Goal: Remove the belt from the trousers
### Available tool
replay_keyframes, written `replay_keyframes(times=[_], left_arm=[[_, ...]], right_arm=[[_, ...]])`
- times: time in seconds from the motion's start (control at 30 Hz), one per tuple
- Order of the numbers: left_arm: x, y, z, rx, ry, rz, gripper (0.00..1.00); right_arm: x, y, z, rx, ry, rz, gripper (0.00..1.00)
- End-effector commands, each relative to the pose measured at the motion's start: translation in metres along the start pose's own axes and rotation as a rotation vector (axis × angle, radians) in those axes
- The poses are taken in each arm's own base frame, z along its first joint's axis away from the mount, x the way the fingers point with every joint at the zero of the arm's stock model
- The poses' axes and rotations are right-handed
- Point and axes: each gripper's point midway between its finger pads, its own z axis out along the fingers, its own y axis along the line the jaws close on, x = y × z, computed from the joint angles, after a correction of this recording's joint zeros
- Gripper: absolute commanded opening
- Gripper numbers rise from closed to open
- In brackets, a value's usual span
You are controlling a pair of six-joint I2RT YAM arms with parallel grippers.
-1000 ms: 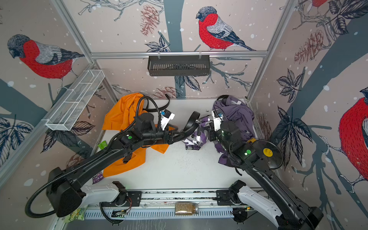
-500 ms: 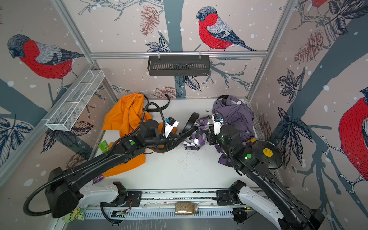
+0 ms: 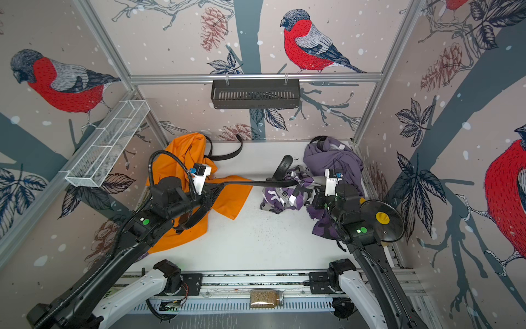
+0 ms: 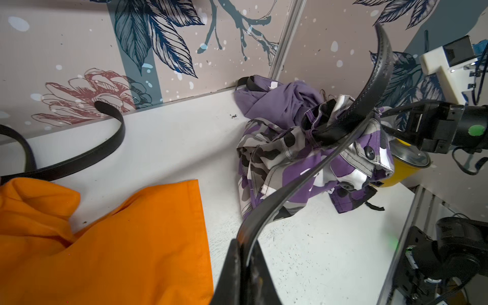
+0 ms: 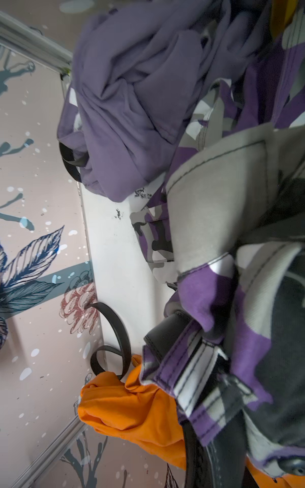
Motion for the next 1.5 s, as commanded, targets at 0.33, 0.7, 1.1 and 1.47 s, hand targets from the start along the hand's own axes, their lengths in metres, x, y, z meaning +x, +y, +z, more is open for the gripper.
replay_keyframes(times=[0.33,0.7,1.1,1.47], left_arm=[[0.003,0.134,-0.047,-0.599,-0.039,-0.105,0.0],[0.032,0.019,0.008,-0.062,-0.004,0.046,0.0],[0.032,0.014,-0.008,-0.1,-0.035,0.171,0.0],[0.038,0.012,-0.014,-0.09,-0.037,0.154,0.0]], right_arm=[[-0.035,-0.112,-0.044,0.454,-0.222,0.202,0.0],[0.048,0.028,0.008,-0.096,0.003,0.234,0.03],[0.061,0.099,-0.035,-0.212,0.087,0.175,0.83],[-0.006,0.073,0.009,-0.09,0.15,-0.021,0.83]])
